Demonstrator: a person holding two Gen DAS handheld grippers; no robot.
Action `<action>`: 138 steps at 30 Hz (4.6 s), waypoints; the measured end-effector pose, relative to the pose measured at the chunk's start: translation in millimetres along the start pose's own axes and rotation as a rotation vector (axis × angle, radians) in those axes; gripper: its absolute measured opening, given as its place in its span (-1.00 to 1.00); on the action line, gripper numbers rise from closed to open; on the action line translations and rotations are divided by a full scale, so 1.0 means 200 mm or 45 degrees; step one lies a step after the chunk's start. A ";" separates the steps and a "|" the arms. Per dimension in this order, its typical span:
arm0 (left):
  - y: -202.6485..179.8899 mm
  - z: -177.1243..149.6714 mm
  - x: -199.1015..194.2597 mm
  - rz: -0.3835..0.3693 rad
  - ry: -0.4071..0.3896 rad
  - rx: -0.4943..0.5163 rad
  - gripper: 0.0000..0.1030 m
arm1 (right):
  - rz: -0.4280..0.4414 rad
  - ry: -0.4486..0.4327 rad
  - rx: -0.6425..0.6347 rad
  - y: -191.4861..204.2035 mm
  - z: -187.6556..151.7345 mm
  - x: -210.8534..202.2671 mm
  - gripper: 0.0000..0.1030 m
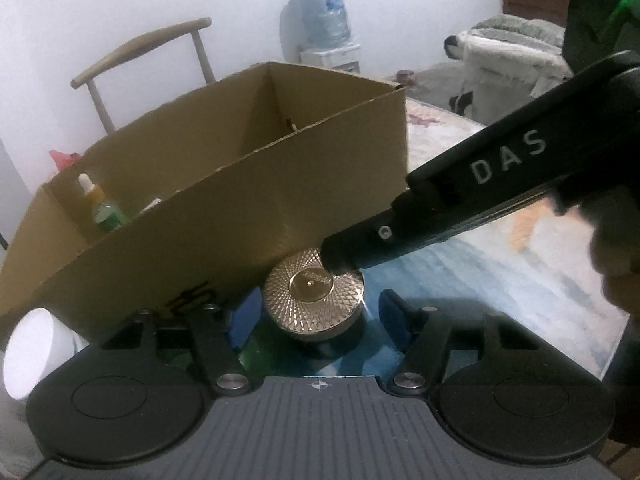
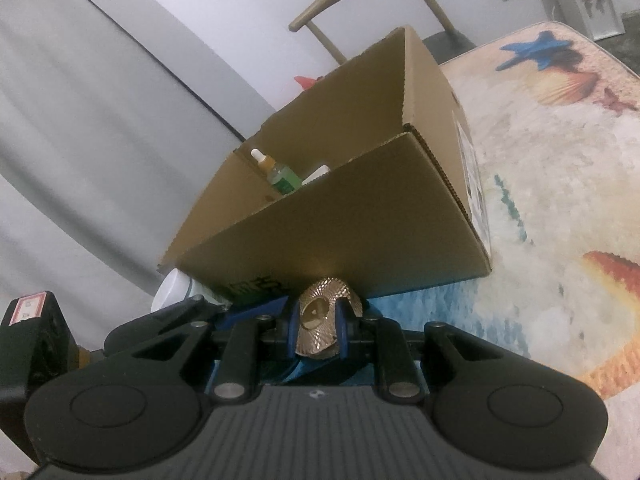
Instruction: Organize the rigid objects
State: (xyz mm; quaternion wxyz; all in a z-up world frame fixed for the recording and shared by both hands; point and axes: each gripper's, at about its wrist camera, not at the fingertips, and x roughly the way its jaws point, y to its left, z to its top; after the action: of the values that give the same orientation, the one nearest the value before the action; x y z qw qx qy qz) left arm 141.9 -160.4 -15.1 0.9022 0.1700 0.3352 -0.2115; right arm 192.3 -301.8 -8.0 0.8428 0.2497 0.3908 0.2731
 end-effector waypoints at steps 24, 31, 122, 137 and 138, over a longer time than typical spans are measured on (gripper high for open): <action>-0.21 -0.01 0.06 -0.189 -0.023 0.073 0.27 | -0.189 -0.125 -0.006 -0.10 -0.09 -0.26 -0.59; -0.21 0.00 0.08 -0.191 -0.032 0.077 0.21 | -0.239 -0.109 0.019 -0.15 -0.09 -0.25 -0.59; 0.73 0.52 -0.39 0.117 0.006 -0.491 0.82 | 0.073 -0.076 -0.314 0.28 0.80 -0.15 -0.09; 0.39 -0.23 -0.52 -0.003 -0.092 -0.454 0.97 | 0.057 -0.032 -0.269 0.28 0.10 -0.03 0.33; 0.38 -0.24 -0.50 -0.006 -0.083 -0.453 0.97 | 0.038 -0.004 -0.276 0.28 0.08 0.01 0.33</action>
State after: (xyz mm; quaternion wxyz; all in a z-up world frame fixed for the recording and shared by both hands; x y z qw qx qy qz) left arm 83.9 -47.3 30.5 0.9279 0.0001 0.3383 -0.1564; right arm 190.3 -262.4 35.4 0.8613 0.1633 0.3539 0.3259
